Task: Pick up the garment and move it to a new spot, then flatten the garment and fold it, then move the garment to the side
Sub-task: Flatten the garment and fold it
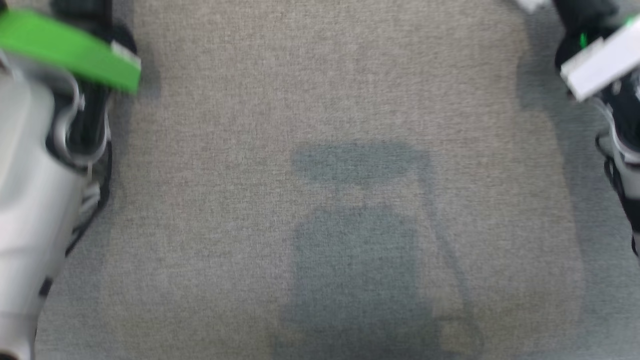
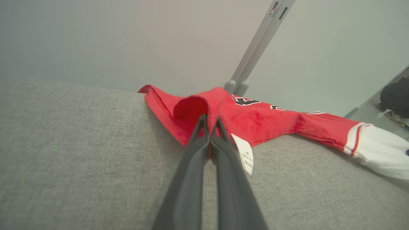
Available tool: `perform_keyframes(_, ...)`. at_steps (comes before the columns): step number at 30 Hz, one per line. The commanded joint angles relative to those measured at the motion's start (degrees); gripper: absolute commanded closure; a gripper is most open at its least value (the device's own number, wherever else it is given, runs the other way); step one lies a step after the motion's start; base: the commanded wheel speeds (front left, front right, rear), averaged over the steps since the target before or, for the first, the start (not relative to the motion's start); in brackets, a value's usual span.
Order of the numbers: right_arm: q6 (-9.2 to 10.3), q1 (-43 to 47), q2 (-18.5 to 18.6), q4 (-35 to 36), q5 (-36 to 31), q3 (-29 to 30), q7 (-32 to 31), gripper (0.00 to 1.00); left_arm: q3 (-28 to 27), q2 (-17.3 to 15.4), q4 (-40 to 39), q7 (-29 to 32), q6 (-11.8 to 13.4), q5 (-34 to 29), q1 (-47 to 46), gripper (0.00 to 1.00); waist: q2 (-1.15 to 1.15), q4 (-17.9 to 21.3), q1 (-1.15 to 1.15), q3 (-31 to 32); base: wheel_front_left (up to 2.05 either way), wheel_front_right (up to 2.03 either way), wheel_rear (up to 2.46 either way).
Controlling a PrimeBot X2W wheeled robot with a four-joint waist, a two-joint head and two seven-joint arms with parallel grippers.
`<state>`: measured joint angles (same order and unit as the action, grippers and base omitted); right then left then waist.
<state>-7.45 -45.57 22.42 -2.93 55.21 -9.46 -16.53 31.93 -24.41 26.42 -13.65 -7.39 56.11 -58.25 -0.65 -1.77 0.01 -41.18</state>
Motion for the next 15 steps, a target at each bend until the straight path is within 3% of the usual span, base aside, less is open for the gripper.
perform_keyframes(1,-0.06,2.76,1.2,2.01,0.83,-0.08,0.44,1.0,0.72,-1.54,-1.32,-0.41,-0.16,0.62,2.78,1.0,0.65,1.18,-0.01,5.29,0.0,0.0,0.0)
perform_keyframes(9,-0.05,21.95,3.76,9.61,3.66,0.46,0.11,1.0,0.2,-6.0,-9.9,-1.41,-0.16,6.65,21.77,1.0,0.65,2.45,-0.01,16.07,0.0,0.0,0.0)
perform_keyframes(15,-0.04,37.03,5.54,13.0,5.2,3.68,-2.69,1.0,-0.32,-8.3,-17.25,-1.54,0.98,6.43,37.49,1.0,0.65,2.21,-0.01,23.52,0.0,0.0,0.0)
